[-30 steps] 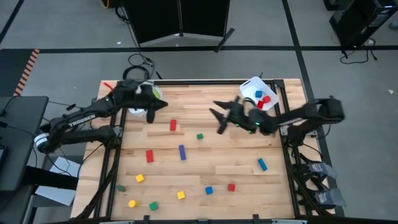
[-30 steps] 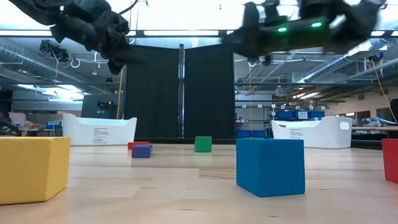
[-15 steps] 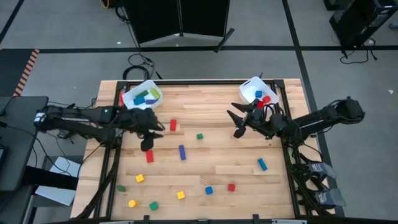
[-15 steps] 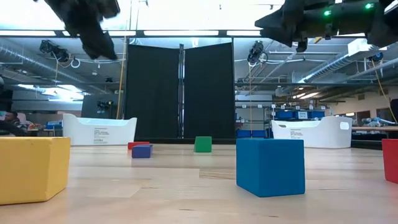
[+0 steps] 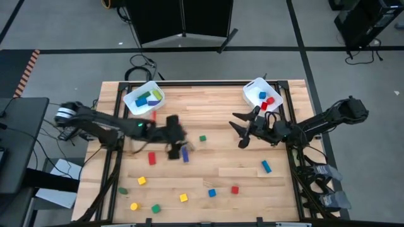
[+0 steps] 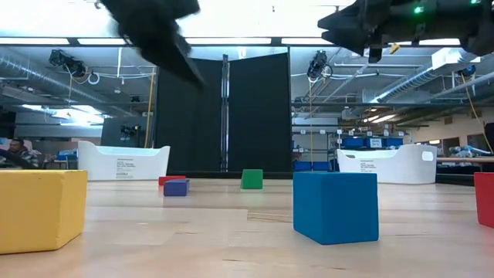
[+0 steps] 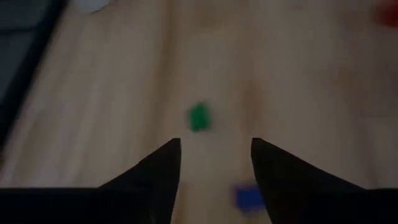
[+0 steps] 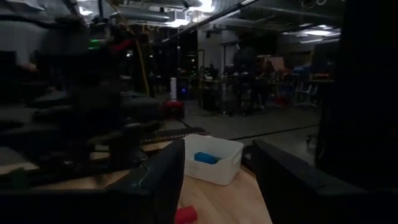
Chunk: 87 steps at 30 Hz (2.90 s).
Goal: Sort blocks by size
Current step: Put the small green block into the right white bin
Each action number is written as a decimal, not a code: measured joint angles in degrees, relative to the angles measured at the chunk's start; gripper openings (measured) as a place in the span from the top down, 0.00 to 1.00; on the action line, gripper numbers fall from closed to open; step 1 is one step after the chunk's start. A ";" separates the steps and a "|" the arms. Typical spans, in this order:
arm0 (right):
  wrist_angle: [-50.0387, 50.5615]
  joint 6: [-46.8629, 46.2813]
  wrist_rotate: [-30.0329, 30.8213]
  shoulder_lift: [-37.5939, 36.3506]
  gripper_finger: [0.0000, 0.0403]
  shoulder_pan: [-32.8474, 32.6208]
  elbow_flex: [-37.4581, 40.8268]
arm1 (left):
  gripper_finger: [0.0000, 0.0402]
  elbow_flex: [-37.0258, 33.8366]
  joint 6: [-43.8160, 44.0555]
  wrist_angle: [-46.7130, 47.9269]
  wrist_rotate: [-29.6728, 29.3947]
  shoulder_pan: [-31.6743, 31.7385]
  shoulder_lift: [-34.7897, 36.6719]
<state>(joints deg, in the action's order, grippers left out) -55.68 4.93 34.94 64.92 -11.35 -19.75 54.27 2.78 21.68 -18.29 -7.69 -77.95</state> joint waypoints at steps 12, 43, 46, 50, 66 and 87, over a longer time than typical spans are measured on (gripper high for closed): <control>-1.67 2.14 0.00 0.00 0.51 -3.91 0.00 | 0.32 9.85 -17.22 -1.26 7.69 7.99 -17.72; -4.50 7.85 6.84 -0.08 0.51 -10.66 -0.07 | 0.34 30.79 -54.93 18.63 23.02 15.96 -39.84; -7.51 10.44 8.05 -0.12 0.51 -11.62 -0.07 | 0.34 30.79 -56.37 18.06 23.60 15.94 -39.98; -10.08 14.10 10.51 -0.60 0.51 -12.92 -0.07 | 0.34 30.79 -58.24 17.74 24.47 15.98 -40.47; -13.28 19.81 17.55 -0.85 0.51 -14.45 -0.07 | 0.45 30.83 -61.64 16.21 28.66 16.14 -43.11; -13.24 20.17 17.96 -0.85 0.51 -14.51 -0.09 | 0.49 30.72 -59.12 12.97 31.51 15.98 -43.36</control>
<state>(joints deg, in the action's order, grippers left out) -68.93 25.10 52.90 64.07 -25.87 -19.84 84.99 -56.35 34.64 13.22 8.29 -121.31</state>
